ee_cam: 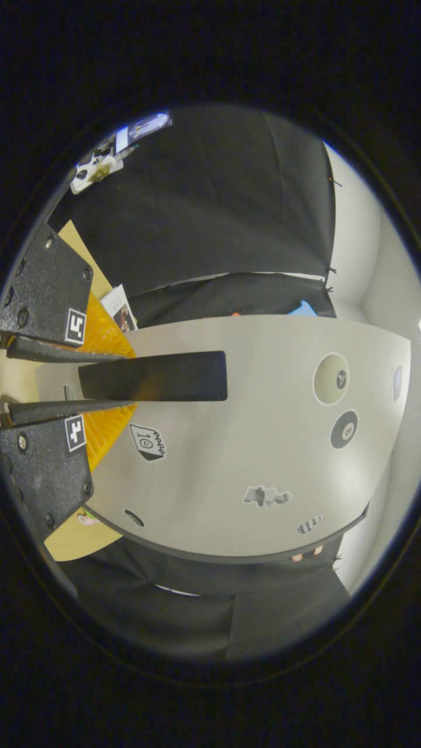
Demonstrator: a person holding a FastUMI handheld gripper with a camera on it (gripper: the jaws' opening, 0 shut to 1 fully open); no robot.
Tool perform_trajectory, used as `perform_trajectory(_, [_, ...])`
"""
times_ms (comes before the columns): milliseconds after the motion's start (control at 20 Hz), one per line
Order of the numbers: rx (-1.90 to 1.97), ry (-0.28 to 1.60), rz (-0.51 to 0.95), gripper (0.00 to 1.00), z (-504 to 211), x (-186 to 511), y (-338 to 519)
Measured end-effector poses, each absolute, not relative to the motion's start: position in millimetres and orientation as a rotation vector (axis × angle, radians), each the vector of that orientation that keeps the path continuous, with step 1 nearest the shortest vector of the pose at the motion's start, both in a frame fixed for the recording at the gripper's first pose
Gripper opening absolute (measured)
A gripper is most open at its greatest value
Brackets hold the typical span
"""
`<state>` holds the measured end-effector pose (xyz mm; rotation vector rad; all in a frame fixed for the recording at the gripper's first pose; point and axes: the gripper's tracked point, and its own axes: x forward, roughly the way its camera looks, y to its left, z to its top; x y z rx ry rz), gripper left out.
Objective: Open the shoe cabinet door, grab the shoes and put them into the shoe cabinet, then close the shoe cabinet door.
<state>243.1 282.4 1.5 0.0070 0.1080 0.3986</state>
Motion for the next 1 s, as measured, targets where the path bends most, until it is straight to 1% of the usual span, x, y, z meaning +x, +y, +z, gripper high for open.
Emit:
perform_trajectory(250, [0.012,0.104,0.355,0.29,-1,213,245])
perform_trajectory(550, [0.015,0.099,0.281,0.25,-3,191,204])
perform_trajectory(800, [0.023,0.093,0.201,0.19,-5,183,172])
perform_trajectory(1000, [0.041,0.102,0.166,0.12,-7,184,150])
